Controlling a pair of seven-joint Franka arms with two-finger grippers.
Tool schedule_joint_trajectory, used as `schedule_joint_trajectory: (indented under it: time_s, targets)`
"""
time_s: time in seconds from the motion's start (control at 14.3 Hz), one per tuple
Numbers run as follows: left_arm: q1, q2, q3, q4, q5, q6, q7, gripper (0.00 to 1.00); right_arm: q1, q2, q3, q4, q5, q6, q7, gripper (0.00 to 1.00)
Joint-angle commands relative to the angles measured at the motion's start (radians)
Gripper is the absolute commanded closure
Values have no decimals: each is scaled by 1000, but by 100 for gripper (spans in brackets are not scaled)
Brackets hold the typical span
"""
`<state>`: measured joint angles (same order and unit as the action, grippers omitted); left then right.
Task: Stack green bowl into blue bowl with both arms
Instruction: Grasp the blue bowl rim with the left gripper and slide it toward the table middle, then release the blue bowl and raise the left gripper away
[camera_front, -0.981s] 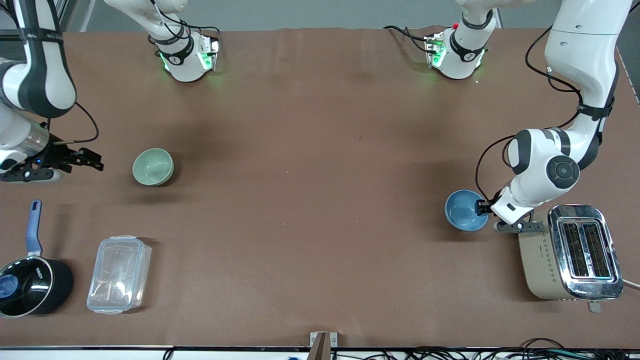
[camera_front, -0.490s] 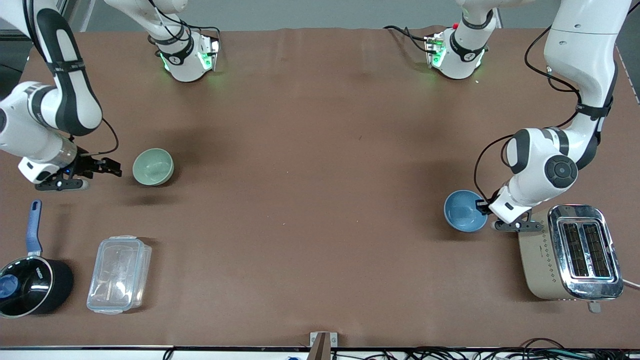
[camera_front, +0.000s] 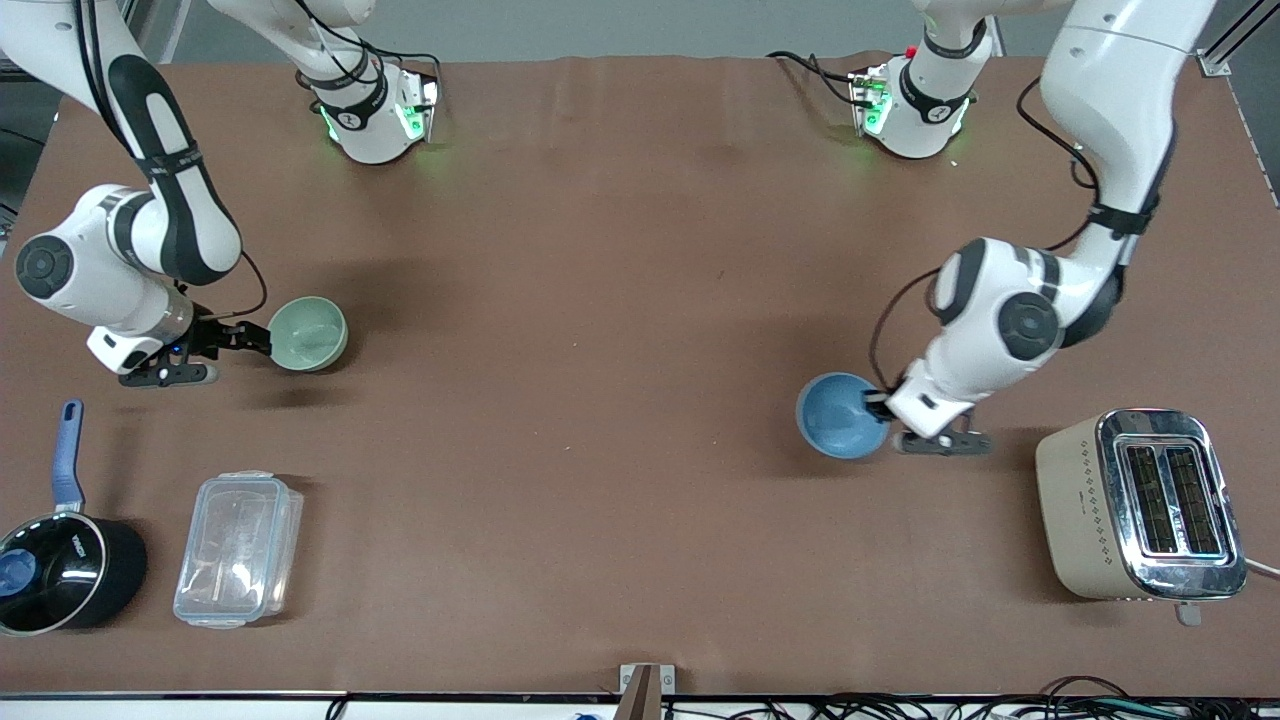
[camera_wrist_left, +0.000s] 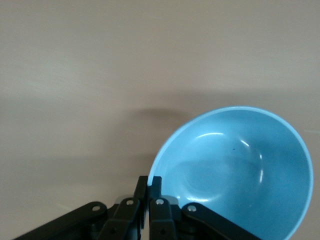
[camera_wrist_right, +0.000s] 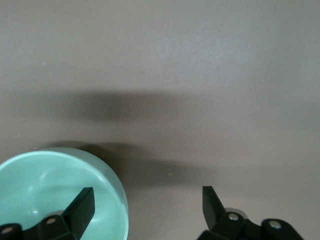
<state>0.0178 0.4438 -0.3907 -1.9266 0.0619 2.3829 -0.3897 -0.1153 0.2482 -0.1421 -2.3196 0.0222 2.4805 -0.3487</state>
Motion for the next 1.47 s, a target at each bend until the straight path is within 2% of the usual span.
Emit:
schedule_joint_trajectory:
  time_s: [0.0, 0.21, 0.42, 0.56, 0.63, 0.84, 0.98, 1.05, 1.12, 1.26, 1.4]
  targets:
    - [-70, 7, -79, 64, 12, -45, -176, 100, 2, -6, 1, -40, 2, 24, -7, 9]
    - [-292, 108, -70, 171, 19, -45, -434, 100, 9, -1, 1, -56, 2, 28, -7, 14]
    - [-418, 246, -63, 325, 19, -45, -549, 100, 13, 2, 1, -67, 4, 28, -6, 20]
    - [-516, 298, -1, 382, 38, -44, -604, 99, 13, 5, 2, -75, 4, 43, -6, 28]
    - [-562, 314, 39, 396, 41, -39, -616, 99, 13, 6, 1, -87, 4, 61, -4, 36]
    - [-602, 351, 67, 426, 38, -36, -650, 94, 20, 5, 2, -90, 4, 69, -3, 78]
    - [-602, 352, 66, 436, 38, -34, -661, 71, 20, 5, 1, -90, 4, 66, -3, 85]
    - [-601, 345, 67, 437, 41, -34, -663, 41, 20, 5, 1, -89, 4, 64, -3, 86]
    - [-596, 331, 70, 437, 45, -36, -658, 0, 20, 5, 1, -89, 4, 63, -3, 86]
    - [-578, 268, 102, 437, 58, -50, -646, 0, 20, 5, 1, -87, 4, 60, -3, 86]
    - [-541, 179, 144, 437, 154, -124, -576, 0, 19, 3, 1, -84, 4, 58, -1, 85]
